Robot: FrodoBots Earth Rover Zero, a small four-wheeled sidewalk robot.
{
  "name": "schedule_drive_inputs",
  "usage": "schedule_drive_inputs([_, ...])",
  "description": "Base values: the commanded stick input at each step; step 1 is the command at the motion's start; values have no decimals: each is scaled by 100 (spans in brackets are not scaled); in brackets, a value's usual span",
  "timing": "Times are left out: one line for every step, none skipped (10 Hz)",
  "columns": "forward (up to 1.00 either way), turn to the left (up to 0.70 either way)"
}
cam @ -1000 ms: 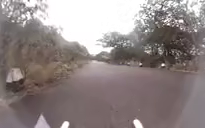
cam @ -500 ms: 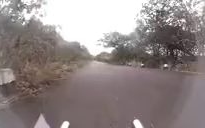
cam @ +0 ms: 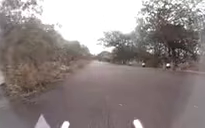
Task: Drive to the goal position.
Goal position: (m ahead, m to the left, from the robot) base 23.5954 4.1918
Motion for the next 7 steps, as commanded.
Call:
schedule_drive_inputs([50,0])
schedule_drive_inputs([50,0])
schedule_drive_inputs([50,0])
schedule_drive_inputs([50,0])
schedule_drive_inputs([50,0])
schedule_drive_inputs([50,20])
schedule_drive_inputs([50,50])
